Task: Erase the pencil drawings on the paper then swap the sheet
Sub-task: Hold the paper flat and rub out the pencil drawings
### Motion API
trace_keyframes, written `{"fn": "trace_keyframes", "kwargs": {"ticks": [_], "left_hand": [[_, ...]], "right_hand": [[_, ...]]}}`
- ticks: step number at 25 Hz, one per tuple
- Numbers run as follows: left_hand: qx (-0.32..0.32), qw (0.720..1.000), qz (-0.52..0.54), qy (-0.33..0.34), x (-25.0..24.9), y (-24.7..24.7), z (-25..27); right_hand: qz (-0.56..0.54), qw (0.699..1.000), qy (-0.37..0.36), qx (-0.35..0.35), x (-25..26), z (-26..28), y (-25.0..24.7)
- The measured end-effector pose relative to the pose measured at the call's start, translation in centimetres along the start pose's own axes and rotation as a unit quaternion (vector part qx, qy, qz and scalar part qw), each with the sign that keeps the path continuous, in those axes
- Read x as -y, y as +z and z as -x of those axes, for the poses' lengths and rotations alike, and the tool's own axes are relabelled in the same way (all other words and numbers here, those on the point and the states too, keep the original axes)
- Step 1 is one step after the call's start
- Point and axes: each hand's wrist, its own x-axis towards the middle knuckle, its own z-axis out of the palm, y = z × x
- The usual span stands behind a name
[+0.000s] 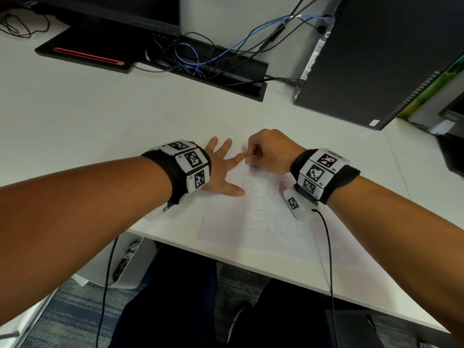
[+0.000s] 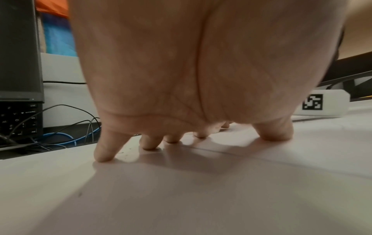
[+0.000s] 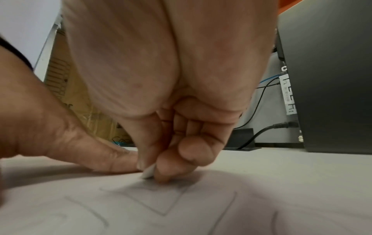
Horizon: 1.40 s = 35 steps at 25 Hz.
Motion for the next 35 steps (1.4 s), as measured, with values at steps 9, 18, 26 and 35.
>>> {"fn": "trace_keyframes", "kwargs": {"ticks": [9, 18, 26, 35], "left_hand": [[-0.004, 1.0, 0.0, 0.003, 0.1, 0.0, 0.0], [-0.01, 1.0, -0.001, 0.004, 0.3, 0.1, -0.1], [-0.015, 1.0, -0.006, 0.004, 0.2, 0.2, -0.3], [-0.001, 1.0, -0.022, 0.007, 0.4, 0.1, -0.4]], "right_hand": [[-0.015, 1.0, -0.002, 0.02, 0.3, 0.4, 0.0], [0.004, 0.999, -0.004, 0.053, 0.9, 0.9, -0.3], [0.009, 0.999, 0.003, 0.045, 0.5, 1.0, -0.4], [0.022, 0.998, -0.008, 0.057, 0.5, 1.1, -0.7]]}}
